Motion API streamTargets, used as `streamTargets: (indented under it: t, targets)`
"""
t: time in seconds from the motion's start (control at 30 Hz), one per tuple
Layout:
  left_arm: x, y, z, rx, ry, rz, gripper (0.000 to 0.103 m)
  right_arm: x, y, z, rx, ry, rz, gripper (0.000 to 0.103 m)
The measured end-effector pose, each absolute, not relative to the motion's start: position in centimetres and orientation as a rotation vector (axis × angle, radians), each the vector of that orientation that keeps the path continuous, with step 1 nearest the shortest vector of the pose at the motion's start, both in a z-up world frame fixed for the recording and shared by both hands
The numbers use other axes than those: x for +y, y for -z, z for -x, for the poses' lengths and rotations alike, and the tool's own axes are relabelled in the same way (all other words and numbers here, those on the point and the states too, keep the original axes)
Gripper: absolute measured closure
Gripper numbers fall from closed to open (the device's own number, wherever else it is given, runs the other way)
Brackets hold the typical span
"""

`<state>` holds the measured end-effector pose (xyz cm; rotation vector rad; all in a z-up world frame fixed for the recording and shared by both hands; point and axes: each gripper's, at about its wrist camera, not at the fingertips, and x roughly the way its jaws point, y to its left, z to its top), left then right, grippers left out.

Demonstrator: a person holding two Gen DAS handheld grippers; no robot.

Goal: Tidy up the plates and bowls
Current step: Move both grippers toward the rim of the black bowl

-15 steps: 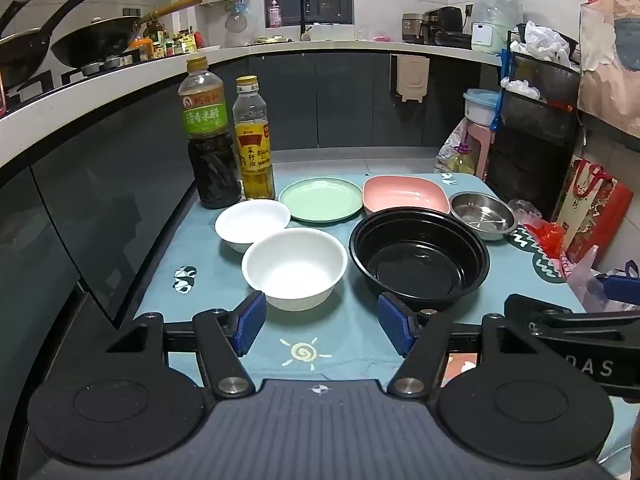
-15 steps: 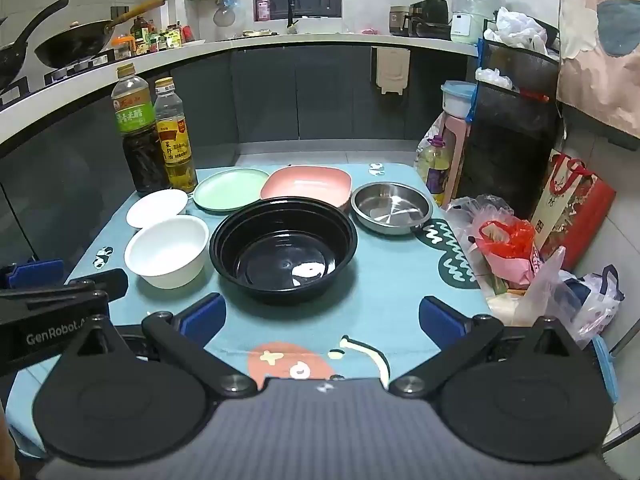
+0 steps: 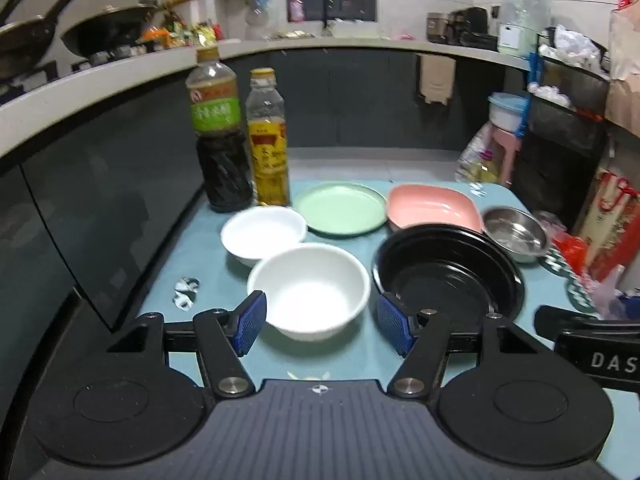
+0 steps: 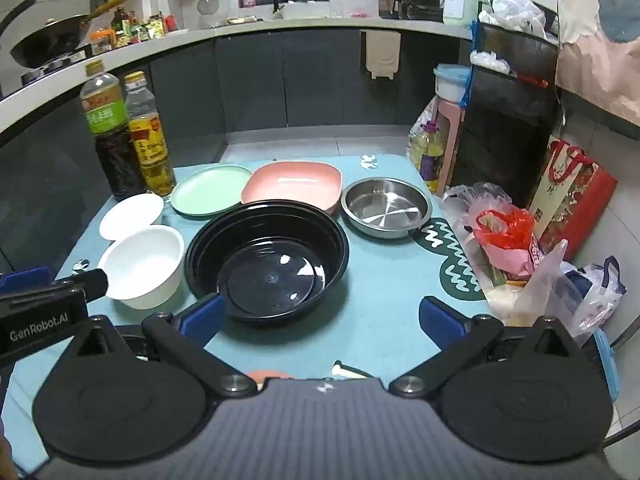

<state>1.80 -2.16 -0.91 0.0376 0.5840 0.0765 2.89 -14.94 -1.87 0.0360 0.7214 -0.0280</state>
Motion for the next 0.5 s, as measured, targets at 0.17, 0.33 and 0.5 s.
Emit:
streamTargets:
  t: [0.17,0.33,0.5]
  targets:
    - [-2.4,1.2,-3.6,0.62,-0.107,-0.055,0.044,-15.4,2.0,-4.0,0.722,0.039,-0.024,0.041]
    - [-2.4,1.9,-5.7,0.67,-0.093,-0.052,0.044,-16.0,2.0,-4.9,0.714,0.036,-0.022,0.041]
    - [-2.3,2.4,-6.9,0.721,-0.075,-0.025,0.044,-16.7,2.7,-6.0,0.745,0.027,-0.052,0.041]
